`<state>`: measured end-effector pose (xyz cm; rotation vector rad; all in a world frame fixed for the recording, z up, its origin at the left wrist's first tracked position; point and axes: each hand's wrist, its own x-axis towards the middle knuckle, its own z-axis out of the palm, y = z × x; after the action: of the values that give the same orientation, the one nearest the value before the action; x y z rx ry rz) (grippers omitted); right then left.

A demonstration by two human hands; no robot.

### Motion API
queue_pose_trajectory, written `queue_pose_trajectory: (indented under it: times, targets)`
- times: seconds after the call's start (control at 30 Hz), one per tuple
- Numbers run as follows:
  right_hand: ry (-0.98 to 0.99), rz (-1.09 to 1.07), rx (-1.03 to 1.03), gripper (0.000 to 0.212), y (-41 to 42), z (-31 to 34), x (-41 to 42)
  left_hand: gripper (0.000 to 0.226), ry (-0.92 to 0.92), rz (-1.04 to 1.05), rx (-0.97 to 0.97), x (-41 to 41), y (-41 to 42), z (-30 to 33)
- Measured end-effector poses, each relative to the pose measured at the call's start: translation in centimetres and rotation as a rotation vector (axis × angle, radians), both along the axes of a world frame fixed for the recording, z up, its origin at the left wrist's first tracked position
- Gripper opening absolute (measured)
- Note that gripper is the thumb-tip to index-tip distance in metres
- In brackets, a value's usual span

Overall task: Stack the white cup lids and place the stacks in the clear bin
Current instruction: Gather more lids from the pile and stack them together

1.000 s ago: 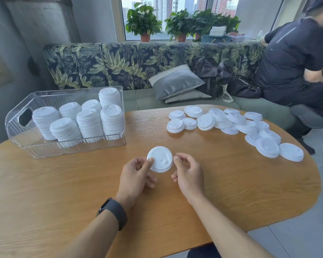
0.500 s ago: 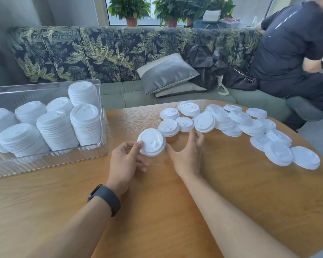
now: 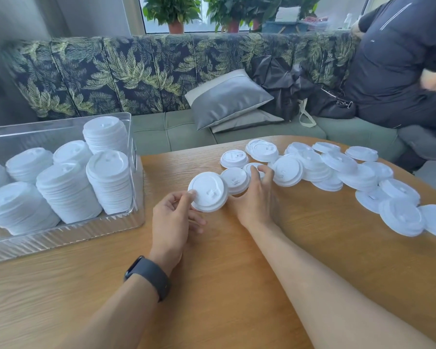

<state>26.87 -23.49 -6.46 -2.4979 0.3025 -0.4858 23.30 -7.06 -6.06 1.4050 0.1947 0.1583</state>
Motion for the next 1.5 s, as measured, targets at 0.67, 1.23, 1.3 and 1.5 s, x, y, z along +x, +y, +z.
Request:
queue_pose_trajectory:
  times: [0.67, 1.23, 1.3, 1.5]
  targets:
    - [-0.148, 0.254, 0.334, 0.069, 0.1, -0.5, -6.5, 0.014, -0.007, 0.046, -0.017, -4.5, 0.4, 0.5]
    - [-0.053, 0.359, 0.327, 0.066, 2.7, -0.2, -20.3, 0.027, 0.062, -0.076, 0.114, -16.3, 2.8, 0.9]
    - [-0.043, 0.365, 0.309, 0.067, 3.0, -0.1, -21.4, 0.028, 0.071, -0.086, 0.116, -17.1, 3.1, 1.0]
    - [-0.028, 0.391, 0.333, 0.071, 3.4, 0.2, -23.0, 0.029, 0.09, -0.09, 0.088, -18.6, 3.5, 1.1]
